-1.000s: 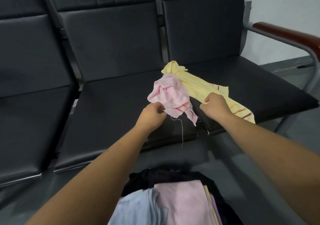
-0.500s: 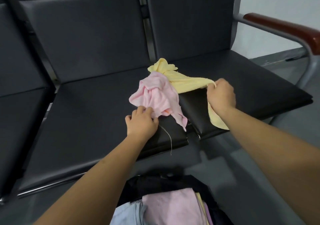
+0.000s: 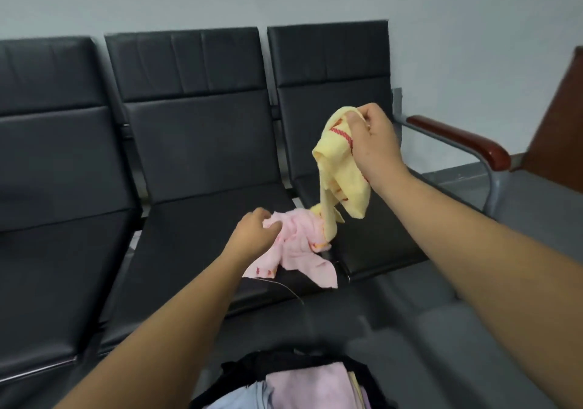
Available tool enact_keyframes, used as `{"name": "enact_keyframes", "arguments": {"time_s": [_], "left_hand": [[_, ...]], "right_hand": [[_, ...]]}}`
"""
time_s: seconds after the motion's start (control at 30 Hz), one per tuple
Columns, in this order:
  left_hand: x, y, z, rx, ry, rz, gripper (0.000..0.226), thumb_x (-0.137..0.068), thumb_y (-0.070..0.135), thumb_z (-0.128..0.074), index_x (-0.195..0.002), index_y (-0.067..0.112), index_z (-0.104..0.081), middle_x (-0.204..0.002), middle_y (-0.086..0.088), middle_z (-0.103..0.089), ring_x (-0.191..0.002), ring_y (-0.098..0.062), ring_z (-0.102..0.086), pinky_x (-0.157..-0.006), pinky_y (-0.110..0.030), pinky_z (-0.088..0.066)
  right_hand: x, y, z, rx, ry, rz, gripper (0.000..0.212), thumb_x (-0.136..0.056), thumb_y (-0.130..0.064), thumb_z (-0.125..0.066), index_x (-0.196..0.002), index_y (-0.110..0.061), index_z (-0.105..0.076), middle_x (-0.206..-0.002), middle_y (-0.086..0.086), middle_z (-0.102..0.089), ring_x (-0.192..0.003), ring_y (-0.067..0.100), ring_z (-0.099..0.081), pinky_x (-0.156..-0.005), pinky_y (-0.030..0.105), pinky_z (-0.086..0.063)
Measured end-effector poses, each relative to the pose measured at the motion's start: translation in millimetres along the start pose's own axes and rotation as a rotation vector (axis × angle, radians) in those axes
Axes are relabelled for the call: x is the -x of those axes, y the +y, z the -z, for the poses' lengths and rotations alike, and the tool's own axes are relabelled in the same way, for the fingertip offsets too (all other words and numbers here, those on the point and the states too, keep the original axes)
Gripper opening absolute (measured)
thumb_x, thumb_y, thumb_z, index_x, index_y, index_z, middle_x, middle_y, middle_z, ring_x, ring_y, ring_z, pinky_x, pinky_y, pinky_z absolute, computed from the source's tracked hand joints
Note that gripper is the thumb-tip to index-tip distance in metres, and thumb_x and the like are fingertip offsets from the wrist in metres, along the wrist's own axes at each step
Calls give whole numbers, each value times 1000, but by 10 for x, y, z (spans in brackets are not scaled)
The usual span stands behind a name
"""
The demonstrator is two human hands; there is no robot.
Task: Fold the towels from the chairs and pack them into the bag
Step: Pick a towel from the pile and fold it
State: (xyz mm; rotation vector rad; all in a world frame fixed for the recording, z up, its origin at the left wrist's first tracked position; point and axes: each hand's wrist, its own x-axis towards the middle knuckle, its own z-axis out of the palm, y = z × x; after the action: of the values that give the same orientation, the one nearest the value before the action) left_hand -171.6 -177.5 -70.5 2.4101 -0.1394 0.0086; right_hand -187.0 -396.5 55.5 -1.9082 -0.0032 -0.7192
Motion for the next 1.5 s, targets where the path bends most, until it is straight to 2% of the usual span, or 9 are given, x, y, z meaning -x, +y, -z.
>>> {"name": "enact_keyframes", "arguments": {"time_s": [0.17, 0.47, 0.6, 0.87, 1.0, 1.2, 1.33, 1.43, 1.5], "left_hand": [[362, 693, 500, 499, -131, -236, 81, -90, 52, -69, -157, 34, -28, -161, 11, -34, -147, -10, -34, -116, -35, -34], [942, 1311, 1185, 636, -16, -451, 27, -102, 35, -60, -118, 17, -71, -114, -6, -75, -109, -32, -70, -99, -61, -51], [1083, 1322, 1499, 544, 61, -409, 20, -103, 26, -59, -104, 12, -73, -102, -8, -77, -101, -30, -72, -98, -52, -55], [1308, 1080, 2042, -299, 301, -334, 17, -102, 22, -52, -92, 26, -66, -92, 4, -68, -83, -15, -63, -71, -32, -51], [1415, 1010, 2257, -111, 346, -291, 18, -105, 24, -52, -91, 25, -64, -81, 8, -62, -69, -7, -53, -58, -24, -37], [1557, 934, 2365, 316, 284, -237, 22, -109, 22, -41, -100, 23, -62, -85, 2, -63, -62, -13, -49, -53, -23, -39], [1627, 865, 2434, 145, 124, -304, 6, -99, 35, -61, -98, 34, -66, -99, 9, -63, -83, -11, -57, -76, -29, -43], [1608, 722, 2466, -387, 1, -288, 53, -77, 42, -85, -121, 46, -55, -116, 5, -38, -100, -14, -52, -88, -28, -47], [1615, 661, 2473, -391, 16, -285, 54, -79, 37, -85, -122, 48, -55, -114, 3, -34, -99, -16, -50, -88, -28, -47]], "right_hand": [[165, -658, 139, -50, -30, 72, 17, -108, -35, -43, -112, -23, -53, -100, -6, -58, -92, 8, -59, -68, 20, -45], [307, -1540, 518, -228, -53, 8, 22, -106, -36, -51, -103, -20, -65, -105, 3, -68, -98, 17, -67, -84, 32, -59], [342, -1623, 642, -115, -160, -147, 30, -99, -27, -64, -110, 0, -69, -106, 17, -72, -97, 28, -71, -81, 36, -58], [539, -1570, 886, 225, -596, -70, 28, -82, -25, -85, -107, -25, -72, -102, 0, -73, -90, 20, -73, -67, 31, -58], [612, -1480, 824, 544, -671, 91, 7, -88, -33, -79, -93, -27, -78, -96, -5, -75, -90, 16, -71, -79, 36, -60], [674, -1343, 671, 243, -555, -37, 23, -102, -26, -62, -94, -11, -77, -88, 1, -73, -80, 19, -64, -68, 31, -49], [775, -1515, 651, 2, -609, -7, 23, -103, -44, -56, -116, -32, -71, -115, -13, -67, -104, 9, -62, -80, 29, -50], [764, -1590, 687, 265, -818, 195, 40, -86, -57, -71, -122, -43, -64, -123, -23, -60, -114, 1, -55, -91, 27, -45], [758, -1519, 638, 596, -885, 316, 59, -77, -54, -82, -127, -46, -52, -123, -18, -56, -109, 8, -57, -92, 31, -49]]}}
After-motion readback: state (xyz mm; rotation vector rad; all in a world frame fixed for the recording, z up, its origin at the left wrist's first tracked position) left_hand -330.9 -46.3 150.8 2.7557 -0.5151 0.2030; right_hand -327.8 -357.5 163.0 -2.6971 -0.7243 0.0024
